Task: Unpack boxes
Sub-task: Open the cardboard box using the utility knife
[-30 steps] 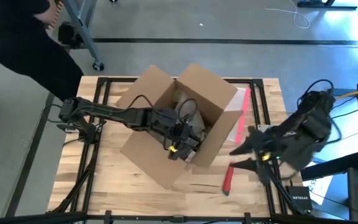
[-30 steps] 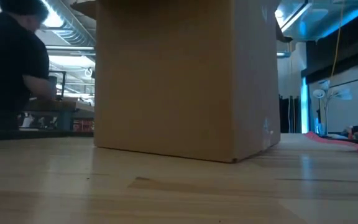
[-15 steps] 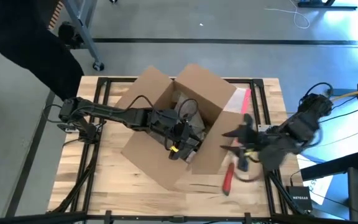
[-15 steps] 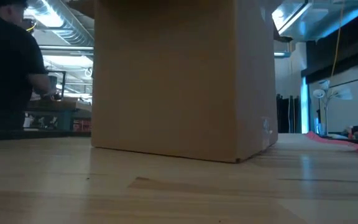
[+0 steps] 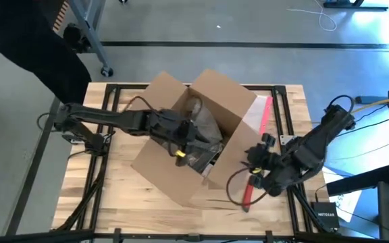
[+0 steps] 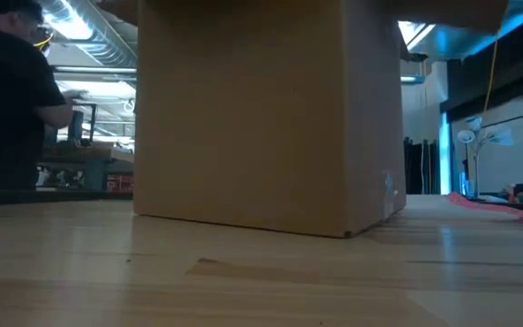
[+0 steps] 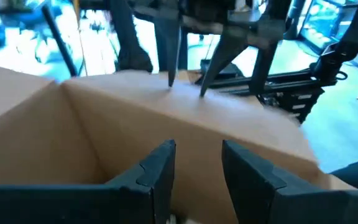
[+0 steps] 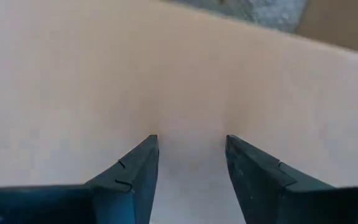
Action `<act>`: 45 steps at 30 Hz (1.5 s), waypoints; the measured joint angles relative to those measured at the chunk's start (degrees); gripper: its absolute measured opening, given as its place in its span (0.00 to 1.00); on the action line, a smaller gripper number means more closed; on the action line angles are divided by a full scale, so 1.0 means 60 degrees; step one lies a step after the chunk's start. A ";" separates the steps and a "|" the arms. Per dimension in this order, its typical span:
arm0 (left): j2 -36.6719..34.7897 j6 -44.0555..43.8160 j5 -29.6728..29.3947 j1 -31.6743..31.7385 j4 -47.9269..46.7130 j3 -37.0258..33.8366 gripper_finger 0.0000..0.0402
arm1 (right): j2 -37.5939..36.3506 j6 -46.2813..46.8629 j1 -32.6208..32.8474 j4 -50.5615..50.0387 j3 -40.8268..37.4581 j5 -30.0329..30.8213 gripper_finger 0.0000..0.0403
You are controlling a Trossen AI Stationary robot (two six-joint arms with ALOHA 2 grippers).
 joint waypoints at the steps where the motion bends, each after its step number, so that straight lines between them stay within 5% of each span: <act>1: -0.0149 -0.0085 -0.0010 0.0000 -0.0272 0.0000 0.32 | 0.0007 -0.0002 -0.0050 0.0229 -0.0333 0.0230 0.45; 10: -0.0787 -0.1434 -0.0097 -0.0096 -0.3337 0.0005 0.32 | -0.0001 -0.0731 -0.0513 0.2834 -0.2910 0.2381 0.45; 18: -0.0612 -0.1207 -0.0098 -0.0106 -0.4301 -0.0135 0.32 | -0.0001 -0.1445 -0.0742 0.3277 -0.3269 0.2971 0.45; 30: -0.0630 -0.0024 -0.0022 -0.0086 -0.4654 -0.0128 0.32 | -0.0012 -0.2068 -0.0742 0.3510 -0.3269 0.2381 0.45; 45: -0.0575 0.0584 -0.0024 0.0047 -0.5160 -0.0117 0.55 | -0.0096 -0.1947 -0.0735 0.4387 -0.3265 0.1688 0.45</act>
